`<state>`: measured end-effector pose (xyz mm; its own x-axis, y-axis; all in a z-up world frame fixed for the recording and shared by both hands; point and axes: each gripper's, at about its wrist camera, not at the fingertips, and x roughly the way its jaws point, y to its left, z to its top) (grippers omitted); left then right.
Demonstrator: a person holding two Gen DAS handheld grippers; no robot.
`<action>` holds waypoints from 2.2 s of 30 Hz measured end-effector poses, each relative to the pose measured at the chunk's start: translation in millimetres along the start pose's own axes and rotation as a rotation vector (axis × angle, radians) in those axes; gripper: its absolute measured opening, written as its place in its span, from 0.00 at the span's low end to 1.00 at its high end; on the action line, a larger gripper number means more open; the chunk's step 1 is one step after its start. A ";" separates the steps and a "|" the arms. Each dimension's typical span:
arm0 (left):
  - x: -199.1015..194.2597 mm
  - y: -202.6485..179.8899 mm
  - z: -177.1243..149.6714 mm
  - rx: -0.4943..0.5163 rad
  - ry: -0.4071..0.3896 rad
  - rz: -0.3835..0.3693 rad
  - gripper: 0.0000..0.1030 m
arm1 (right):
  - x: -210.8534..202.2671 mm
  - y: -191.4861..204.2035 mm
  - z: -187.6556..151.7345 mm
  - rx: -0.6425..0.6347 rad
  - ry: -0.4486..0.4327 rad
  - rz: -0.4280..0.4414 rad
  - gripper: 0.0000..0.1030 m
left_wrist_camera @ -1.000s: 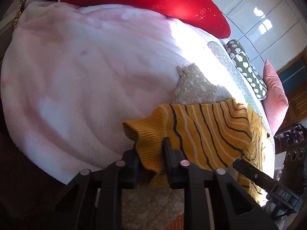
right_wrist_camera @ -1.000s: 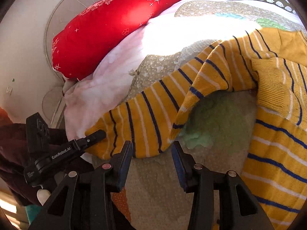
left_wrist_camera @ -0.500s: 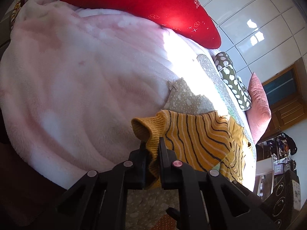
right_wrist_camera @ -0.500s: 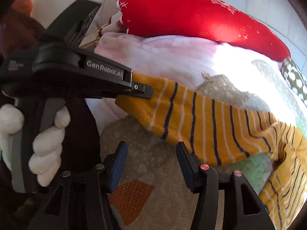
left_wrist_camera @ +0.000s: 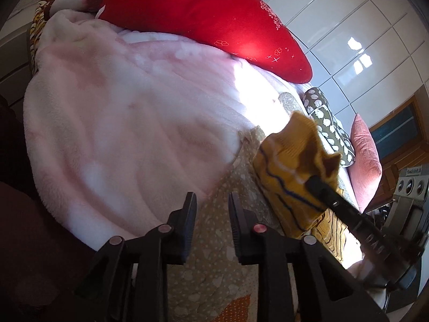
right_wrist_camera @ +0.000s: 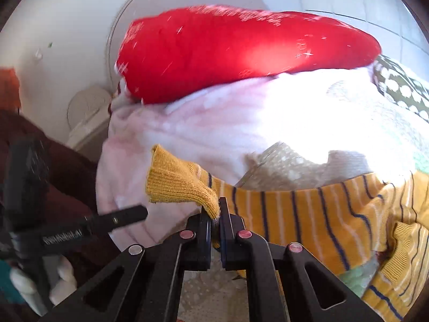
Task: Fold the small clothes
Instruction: 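Grasp the outstretched sleeve cuff with the left gripper while the right gripper grasps it too, then fold the held sleeve across the sweater body with the right gripper and release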
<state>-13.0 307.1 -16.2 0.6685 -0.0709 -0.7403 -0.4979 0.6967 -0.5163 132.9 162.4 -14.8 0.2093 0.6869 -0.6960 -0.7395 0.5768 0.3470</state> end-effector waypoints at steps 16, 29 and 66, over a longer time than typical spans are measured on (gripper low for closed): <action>80.2 -216.8 -85.1 0.488 0.079 -0.186 0.68 | -187.9 -149.4 6.4 0.416 -0.250 -0.053 0.05; 130.3 -240.8 -80.0 0.453 0.209 -0.088 0.68 | -290.1 -282.8 -73.2 0.672 -0.412 -0.398 0.08; 192.8 -252.3 -76.3 0.247 0.388 -0.137 0.17 | -264.6 -364.9 -206.1 0.769 -0.121 -0.382 0.09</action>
<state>199.3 63.1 -61.5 0.4399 -0.4026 -0.8027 -0.2415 0.8079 -0.5375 215.6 -320.9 -86.8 0.4538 0.4025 -0.7951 0.0243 0.8863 0.4625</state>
